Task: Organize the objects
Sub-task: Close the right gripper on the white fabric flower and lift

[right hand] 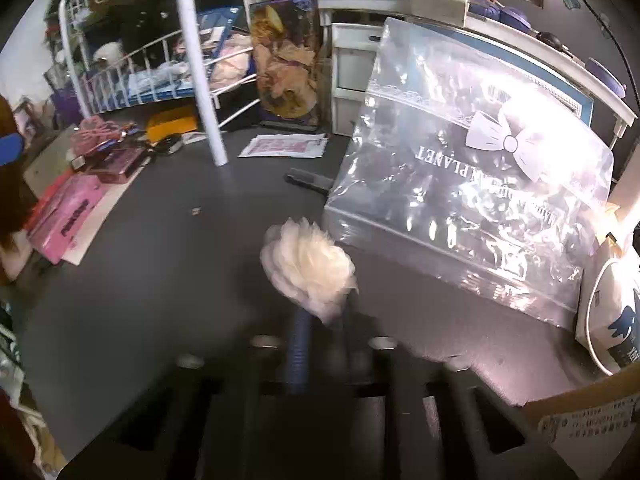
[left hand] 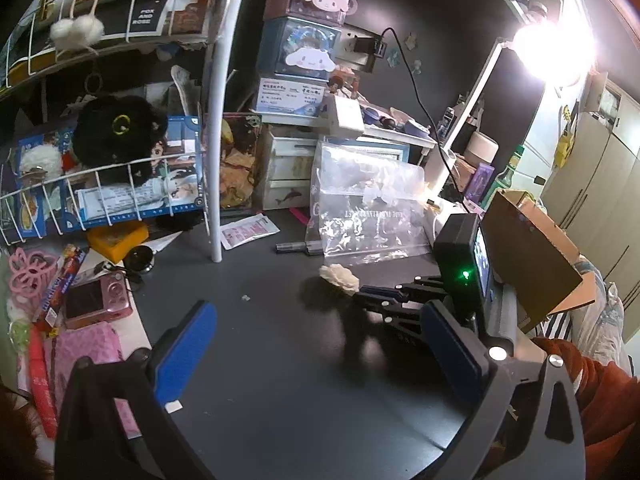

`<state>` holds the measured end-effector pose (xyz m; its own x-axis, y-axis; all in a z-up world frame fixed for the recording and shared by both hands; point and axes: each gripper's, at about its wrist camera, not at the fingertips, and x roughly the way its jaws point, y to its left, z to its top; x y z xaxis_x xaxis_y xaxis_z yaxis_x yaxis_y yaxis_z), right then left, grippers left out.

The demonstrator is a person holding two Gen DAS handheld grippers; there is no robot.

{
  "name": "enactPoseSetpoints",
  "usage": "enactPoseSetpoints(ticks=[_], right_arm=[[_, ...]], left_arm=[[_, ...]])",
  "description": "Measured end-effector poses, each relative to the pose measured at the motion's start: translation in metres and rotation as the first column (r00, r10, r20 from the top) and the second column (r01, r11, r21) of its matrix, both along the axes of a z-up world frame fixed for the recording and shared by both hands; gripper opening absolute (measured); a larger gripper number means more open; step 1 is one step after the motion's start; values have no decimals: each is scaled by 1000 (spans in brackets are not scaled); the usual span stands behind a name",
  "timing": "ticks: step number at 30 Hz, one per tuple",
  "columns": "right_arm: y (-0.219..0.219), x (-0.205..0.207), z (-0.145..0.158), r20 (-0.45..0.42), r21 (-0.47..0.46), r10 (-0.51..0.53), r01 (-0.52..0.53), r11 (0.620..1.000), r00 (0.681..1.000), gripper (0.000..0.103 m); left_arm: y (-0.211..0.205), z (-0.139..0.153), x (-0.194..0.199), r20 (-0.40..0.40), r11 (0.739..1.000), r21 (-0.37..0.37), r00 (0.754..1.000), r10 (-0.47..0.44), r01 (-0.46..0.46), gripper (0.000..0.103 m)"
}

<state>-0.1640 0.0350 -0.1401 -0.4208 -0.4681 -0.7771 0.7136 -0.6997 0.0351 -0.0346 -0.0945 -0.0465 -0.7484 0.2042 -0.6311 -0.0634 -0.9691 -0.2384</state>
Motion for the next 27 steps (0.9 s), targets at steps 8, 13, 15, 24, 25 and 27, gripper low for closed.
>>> enactPoseSetpoints(ticks=[8, 13, 15, 24, 25, 27], right_arm=[[2, 25, 8, -21, 13, 59, -59, 998, 998, 6], [-10, 8, 4, -56, 15, 1, 0, 1000, 998, 49], [-16, -1, 0, -40, 14, -11, 12, 1000, 999, 49], [-29, -16, -5, -16, 14, -14, 14, 1000, 1000, 20], [-28, -15, -4, -16, 9, -10, 11, 1000, 1000, 18], [-27, -12, -3, -15, 6, 2, -2, 1000, 1000, 17]], left_arm=[[6, -1, 7, -5, 1000, 8, 1000, -10, 10, 101], [-1, -3, 8, 4, 1000, 8, 1000, 0, 0, 101], [-5, -4, 7, 4, 1000, 9, 1000, 6, -6, 101], [-16, -9, 1, 13, 1000, 25, 1000, 18, -18, 101], [-15, -9, 1, 14, 999, 27, 1000, 17, -17, 101], [-14, -9, 1, 16, 1000, 28, 1000, 14, -14, 101]])
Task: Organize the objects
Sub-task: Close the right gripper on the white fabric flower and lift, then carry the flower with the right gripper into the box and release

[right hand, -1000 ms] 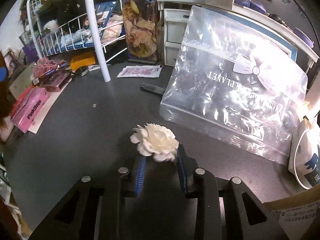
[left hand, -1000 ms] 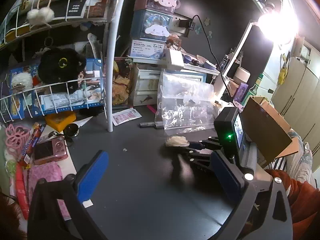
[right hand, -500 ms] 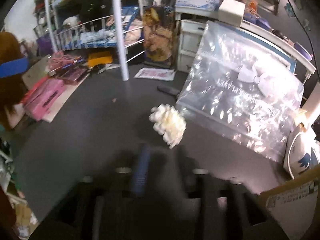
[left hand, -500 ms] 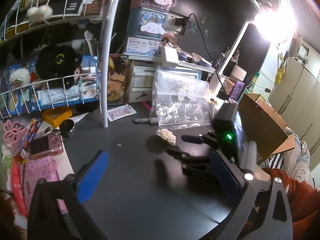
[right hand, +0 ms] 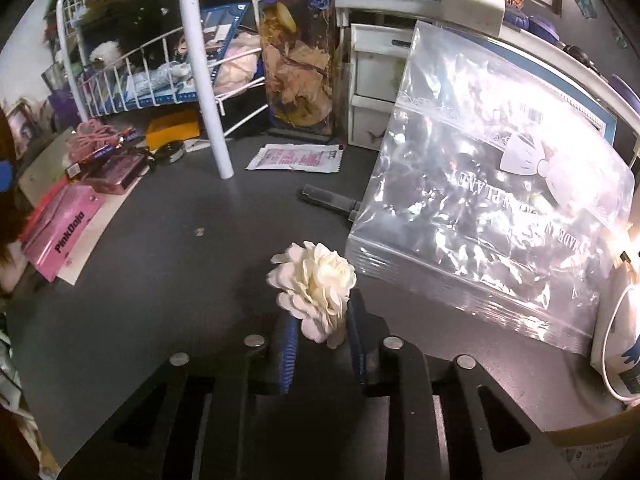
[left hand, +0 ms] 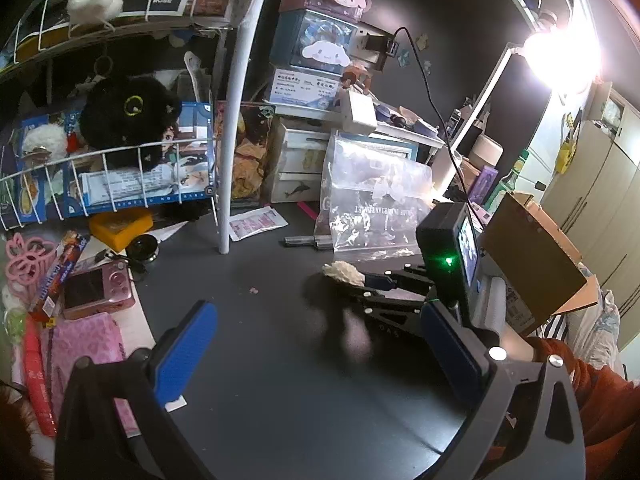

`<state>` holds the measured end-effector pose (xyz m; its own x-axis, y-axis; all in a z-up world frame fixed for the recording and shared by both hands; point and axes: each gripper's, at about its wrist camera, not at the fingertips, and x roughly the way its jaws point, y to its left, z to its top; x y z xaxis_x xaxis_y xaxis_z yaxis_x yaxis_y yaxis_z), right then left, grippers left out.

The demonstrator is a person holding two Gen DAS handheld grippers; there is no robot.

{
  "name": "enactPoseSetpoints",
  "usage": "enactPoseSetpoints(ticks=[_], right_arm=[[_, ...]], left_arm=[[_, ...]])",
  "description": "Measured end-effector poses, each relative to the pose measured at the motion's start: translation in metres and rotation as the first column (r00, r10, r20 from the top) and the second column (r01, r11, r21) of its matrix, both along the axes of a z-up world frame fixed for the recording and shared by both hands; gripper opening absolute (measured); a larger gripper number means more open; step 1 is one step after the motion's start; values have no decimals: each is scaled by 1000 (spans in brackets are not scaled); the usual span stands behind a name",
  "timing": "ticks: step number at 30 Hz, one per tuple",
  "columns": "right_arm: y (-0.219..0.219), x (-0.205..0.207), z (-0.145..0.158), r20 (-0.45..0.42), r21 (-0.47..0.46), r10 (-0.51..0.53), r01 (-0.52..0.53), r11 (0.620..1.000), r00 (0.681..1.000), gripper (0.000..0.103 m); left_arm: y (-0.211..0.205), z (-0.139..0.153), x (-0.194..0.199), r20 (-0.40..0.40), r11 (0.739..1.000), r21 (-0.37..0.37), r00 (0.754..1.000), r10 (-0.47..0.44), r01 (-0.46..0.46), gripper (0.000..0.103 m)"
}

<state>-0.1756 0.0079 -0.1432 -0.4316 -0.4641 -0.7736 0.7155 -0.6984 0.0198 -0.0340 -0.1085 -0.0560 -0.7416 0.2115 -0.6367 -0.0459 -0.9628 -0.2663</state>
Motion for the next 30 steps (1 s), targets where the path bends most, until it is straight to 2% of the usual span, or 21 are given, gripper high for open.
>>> enactPoseSetpoints(ticks=[8, 13, 17, 21, 24, 30], right_arm=[[15, 32, 9, 31, -57, 94, -92, 994, 995, 16], [28, 69, 38, -15, -118, 185, -186, 975, 983, 16], [42, 100, 77, -94, -169, 232, -245, 955, 968, 16], [58, 124, 107, -178, -188, 251, -284, 940, 951, 16], [74, 139, 127, -236, -183, 241, -287, 940, 941, 16], [112, 142, 152, -291, -171, 176, -232, 958, 940, 16]], left_arm=[[13, -8, -1, 34, 999, 6, 999, -38, 38, 101], [32, -7, -2, 37, 990, 58, 991, -128, 126, 99], [54, 9, 2, 5, 972, 95, 976, -217, 215, 74], [72, 29, 5, -36, 956, 116, 963, -266, 268, 49], [88, 46, 6, -70, 944, 120, 951, -301, 307, 38], [131, 76, -1, -108, 926, 63, 925, -365, 373, 35]])
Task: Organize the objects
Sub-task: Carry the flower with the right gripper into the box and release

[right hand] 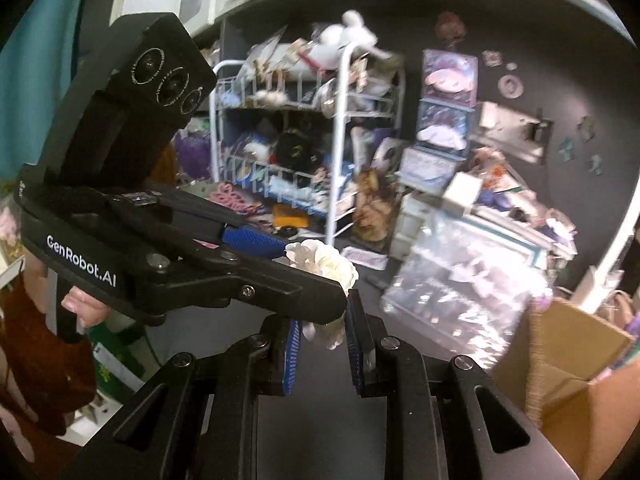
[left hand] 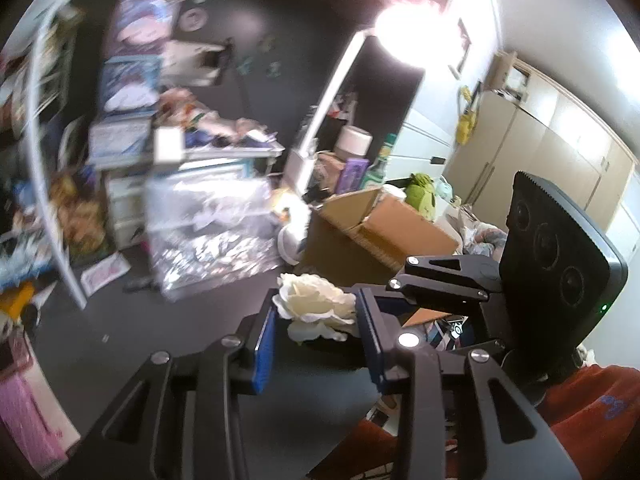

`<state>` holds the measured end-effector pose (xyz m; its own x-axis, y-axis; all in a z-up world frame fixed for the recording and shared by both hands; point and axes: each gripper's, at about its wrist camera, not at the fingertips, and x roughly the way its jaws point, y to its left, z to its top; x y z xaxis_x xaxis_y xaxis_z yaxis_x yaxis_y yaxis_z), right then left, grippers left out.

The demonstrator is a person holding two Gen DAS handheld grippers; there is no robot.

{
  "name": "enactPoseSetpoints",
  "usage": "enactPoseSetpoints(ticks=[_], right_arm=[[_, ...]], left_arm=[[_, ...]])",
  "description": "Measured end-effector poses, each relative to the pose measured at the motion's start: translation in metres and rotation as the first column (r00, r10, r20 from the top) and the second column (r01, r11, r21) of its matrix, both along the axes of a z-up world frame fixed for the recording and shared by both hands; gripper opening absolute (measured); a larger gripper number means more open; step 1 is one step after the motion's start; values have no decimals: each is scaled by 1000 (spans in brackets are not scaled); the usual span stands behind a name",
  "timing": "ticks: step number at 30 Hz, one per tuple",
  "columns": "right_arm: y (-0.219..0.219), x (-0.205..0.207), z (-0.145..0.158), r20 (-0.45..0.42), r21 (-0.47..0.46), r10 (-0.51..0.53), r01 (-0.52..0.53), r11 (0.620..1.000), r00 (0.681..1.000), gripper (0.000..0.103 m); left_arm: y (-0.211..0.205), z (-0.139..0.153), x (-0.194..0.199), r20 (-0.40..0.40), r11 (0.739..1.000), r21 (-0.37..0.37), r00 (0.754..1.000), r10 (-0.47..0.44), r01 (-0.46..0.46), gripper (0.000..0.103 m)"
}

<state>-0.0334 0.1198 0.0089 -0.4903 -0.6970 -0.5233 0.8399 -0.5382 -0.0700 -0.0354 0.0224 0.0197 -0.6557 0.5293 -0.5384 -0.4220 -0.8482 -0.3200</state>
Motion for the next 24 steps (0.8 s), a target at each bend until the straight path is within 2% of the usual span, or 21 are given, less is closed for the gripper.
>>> enactPoseSetpoints(ticks=[4, 8, 13, 17, 19, 21, 22, 24], right_arm=[[32, -5, 15, -43, 3, -63, 64, 998, 997, 16], [69, -18, 22, -51, 7, -128, 129, 992, 990, 16], [110, -48, 23, 0, 35, -209, 208, 977, 978, 16], [124, -73, 16, 67, 74, -236, 231, 970, 969, 17], [126, -84, 12, 90, 103, -251, 241, 965, 964, 19], [130, -87, 9, 89, 128, -273, 261, 957, 958, 25], [131, -89, 8, 91, 142, -285, 271, 952, 954, 28], [134, -89, 7, 95, 152, -299, 283, 947, 950, 49]], left_arm=[[35, 16, -18, -14, 998, -20, 998, -53, 53, 35], [75, 25, -42, -8, 993, -46, 994, -110, 110, 35], [121, 26, -82, 42, 983, -86, 986, -162, 165, 35], [135, 18, -102, 91, 979, -106, 982, -163, 172, 35], [139, 15, -109, 103, 980, -119, 984, -146, 158, 43], [140, 15, -111, 94, 981, -134, 987, -130, 142, 70], [140, 15, -111, 82, 981, -141, 989, -126, 136, 76], [140, 16, -111, 71, 980, -146, 989, -128, 137, 82]])
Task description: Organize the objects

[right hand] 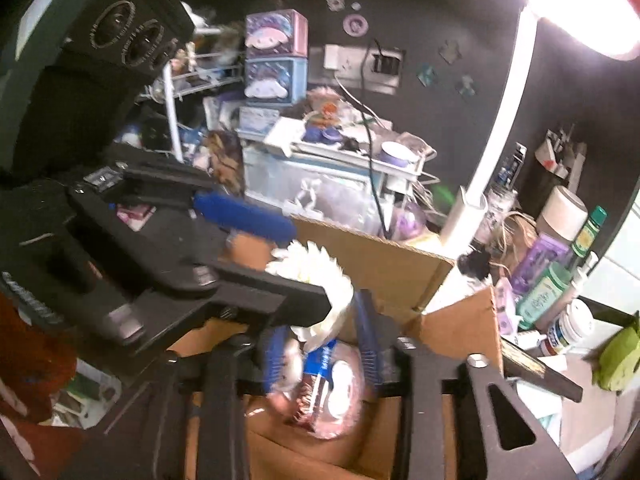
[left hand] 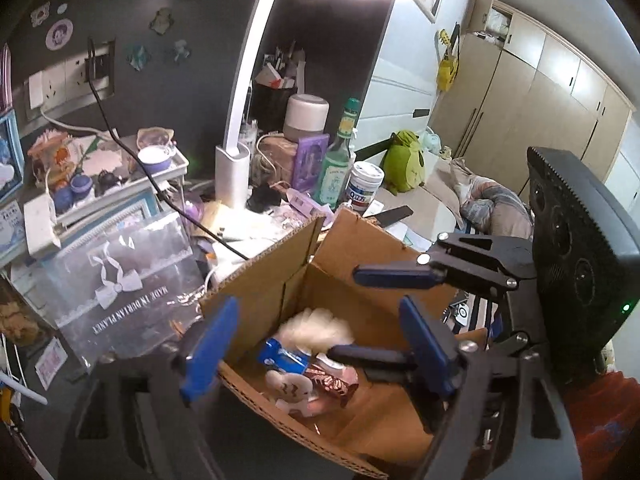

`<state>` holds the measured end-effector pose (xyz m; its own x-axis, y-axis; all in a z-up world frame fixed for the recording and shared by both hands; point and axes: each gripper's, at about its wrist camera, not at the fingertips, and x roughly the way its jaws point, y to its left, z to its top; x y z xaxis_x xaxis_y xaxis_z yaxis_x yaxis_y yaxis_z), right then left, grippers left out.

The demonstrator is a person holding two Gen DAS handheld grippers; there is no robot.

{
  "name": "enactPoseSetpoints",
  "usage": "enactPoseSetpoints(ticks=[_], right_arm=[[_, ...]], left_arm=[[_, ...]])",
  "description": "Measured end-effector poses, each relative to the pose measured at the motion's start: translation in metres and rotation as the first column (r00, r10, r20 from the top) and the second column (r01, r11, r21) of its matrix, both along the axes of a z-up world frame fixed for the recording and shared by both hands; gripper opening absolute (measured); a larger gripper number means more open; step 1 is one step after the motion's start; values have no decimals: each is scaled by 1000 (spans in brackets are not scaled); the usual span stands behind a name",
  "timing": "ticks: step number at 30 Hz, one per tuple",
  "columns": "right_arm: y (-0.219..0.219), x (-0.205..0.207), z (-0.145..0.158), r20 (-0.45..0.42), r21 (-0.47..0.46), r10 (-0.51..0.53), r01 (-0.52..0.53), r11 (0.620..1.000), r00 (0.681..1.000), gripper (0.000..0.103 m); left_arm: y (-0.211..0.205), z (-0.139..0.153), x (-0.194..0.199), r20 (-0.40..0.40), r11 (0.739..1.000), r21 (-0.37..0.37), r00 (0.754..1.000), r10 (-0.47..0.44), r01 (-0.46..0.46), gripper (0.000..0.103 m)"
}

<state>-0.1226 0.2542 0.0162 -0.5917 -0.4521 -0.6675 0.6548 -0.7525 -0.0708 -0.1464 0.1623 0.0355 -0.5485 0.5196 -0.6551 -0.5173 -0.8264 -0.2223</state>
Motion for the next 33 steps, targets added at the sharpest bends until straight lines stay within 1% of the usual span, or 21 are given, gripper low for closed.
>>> enactPoseSetpoints(ticks=[1, 2, 3, 7, 8, 9, 10, 11, 14, 15, 19, 20, 21, 22, 24, 26, 28, 29, 33], right_arm=[[2, 0, -1, -3, 4, -10, 10, 1000, 1000, 52], [4, 1, -2, -6, 7, -16, 16, 1000, 1000, 53], [5, 1, -2, -6, 9, -19, 19, 1000, 1000, 53], [5, 2, -3, -4, 16, -24, 24, 1000, 1000, 53], [4, 3, -3, -5, 18, -25, 25, 1000, 1000, 53], [4, 4, -2, -6, 18, -25, 25, 1000, 1000, 56], [4, 5, -2, -8, 16, -26, 26, 1000, 1000, 59], [3, 7, -1, -15, 13, -27, 27, 1000, 1000, 64], [3, 10, 1, -30, 2, -35, 35, 999, 999, 68], [3, 10, 2, -31, -6, -35, 35, 999, 999, 72], [2, 18, 7, -62, -49, -22, 19, 999, 998, 81], [1, 20, 9, -74, -57, -20, 16, 998, 997, 88], [1, 22, 10, -86, -65, -19, 13, 998, 996, 92], [0, 24, 11, -100, -73, -16, 9, 997, 995, 94], [-2, 29, 13, -123, -88, -3, -8, 996, 992, 101], [-2, 35, 15, -155, -113, 15, -33, 993, 988, 102], [-4, 40, 16, -175, -117, 32, -53, 992, 984, 102], [-5, 42, 17, -179, -120, 45, -67, 990, 983, 102], [-5, 47, 16, -188, -146, 86, -114, 983, 978, 102]], left_arm=[[0, 0, 0, -1, 1000, -2, 1000, -1, 1, 83], [0, 1, 1, -6, 1000, -5, 1000, 1, -1, 86], [-1, 1, 2, -12, 1000, -9, 1000, 3, -3, 88], [-6, 5, 10, -47, 999, -25, 999, 27, -28, 90], [-8, 7, 14, -60, 999, -27, 998, 37, -39, 95], [-10, 9, 17, -72, 998, -26, 996, 47, -49, 101], [-13, 11, 21, -88, 998, -24, 994, 58, -60, 102], [-16, 13, 26, -106, 997, -21, 992, 70, -73, 102], [-25, 17, 40, -135, 994, -16, 985, 106, -109, 102], [-28, 18, 46, -147, 992, -13, 982, 122, -125, 102], [-41, 21, 64, -179, 984, 8, 968, 174, -176, 102], [-46, 21, 70, -188, 981, 13, 963, 195, -196, 102], [-49, 21, 74, -196, 977, 17, 958, 211, -212, 102], [-51, 21, 77, -202, 974, 21, 953, 224, -225, 102], [-58, 20, 86, -217, 965, 28, 940, 262, -262, 102], [-64, 19, 93, -232, 951, 30, 924, 305, -307, 102], [-68, 17, 98, -244, 937, 30, 907, 344, -347, 102], [-71, 15, 101, -254, 926, 32, 893, 371, -376, 102], [-78, 10, 105, -269, 898, 42, 861, 432, -438, 102]])
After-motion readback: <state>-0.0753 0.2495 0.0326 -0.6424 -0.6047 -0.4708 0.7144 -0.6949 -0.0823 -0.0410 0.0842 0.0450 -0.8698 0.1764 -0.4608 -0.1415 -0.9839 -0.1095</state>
